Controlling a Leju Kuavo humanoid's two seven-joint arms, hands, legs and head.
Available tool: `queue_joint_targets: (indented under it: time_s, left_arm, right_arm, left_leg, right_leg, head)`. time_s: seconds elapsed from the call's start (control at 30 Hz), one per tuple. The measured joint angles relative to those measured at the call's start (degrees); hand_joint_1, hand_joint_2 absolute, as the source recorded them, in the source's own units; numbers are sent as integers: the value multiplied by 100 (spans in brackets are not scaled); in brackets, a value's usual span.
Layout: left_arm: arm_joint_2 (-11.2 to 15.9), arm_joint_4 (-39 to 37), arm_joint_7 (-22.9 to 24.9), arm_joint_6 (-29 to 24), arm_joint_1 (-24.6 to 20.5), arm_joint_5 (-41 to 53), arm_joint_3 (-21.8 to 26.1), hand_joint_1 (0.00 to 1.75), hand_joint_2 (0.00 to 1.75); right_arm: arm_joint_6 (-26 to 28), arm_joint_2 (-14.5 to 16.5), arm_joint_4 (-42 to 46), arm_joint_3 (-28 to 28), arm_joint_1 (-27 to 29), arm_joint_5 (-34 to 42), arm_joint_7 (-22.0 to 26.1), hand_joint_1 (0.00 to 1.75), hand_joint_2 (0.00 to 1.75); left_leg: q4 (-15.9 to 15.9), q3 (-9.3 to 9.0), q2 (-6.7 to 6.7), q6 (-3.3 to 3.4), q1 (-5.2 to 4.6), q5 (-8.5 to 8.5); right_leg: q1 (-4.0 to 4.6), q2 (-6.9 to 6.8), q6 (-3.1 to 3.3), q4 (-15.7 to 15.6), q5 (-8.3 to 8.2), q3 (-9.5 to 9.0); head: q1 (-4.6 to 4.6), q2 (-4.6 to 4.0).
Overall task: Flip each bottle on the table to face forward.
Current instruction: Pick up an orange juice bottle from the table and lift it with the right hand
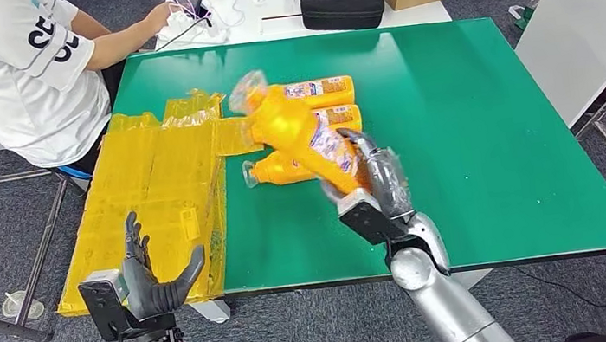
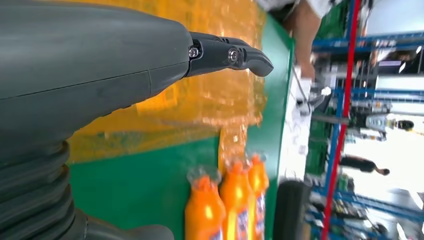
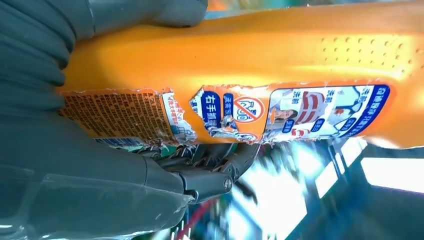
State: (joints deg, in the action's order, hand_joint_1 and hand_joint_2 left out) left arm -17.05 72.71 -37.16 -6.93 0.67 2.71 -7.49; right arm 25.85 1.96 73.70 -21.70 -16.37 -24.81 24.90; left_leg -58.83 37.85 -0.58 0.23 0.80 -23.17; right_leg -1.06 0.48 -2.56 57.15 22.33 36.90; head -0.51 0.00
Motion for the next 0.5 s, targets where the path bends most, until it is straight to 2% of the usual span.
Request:
queue_joint_targets:
  time_s: [0.17, 0.33, 0.5]
  left_arm:
    - [7, 155, 226, 632, -3, -600, -187, 0, 175]
    - [48, 309, 407, 1162, -12, -976, -400, 0, 175]
    - [109, 353, 586, 1787, -47, -1340, -569, 0, 175]
  right_arm:
    - [523, 243, 559, 549, 399, 72, 456, 175, 175]
    - [491, 371, 589, 845, 609, 178, 704, 175, 175]
    - [378, 514, 384, 903, 686, -8, 917, 175, 175]
  left_leg:
    - [0, -1, 1, 0, -1, 0]
    - [0, -2, 1, -1, 0, 0]
    - [1, -2, 4, -2, 3, -1]
  right_leg:
    - [-1, 1, -1, 0, -1, -1]
    - [0, 1, -1, 0, -2, -1]
    - [4, 2, 0, 0, -1, 0]
  head:
    - [0, 1]
    - [-1, 0]
    - [0, 0]
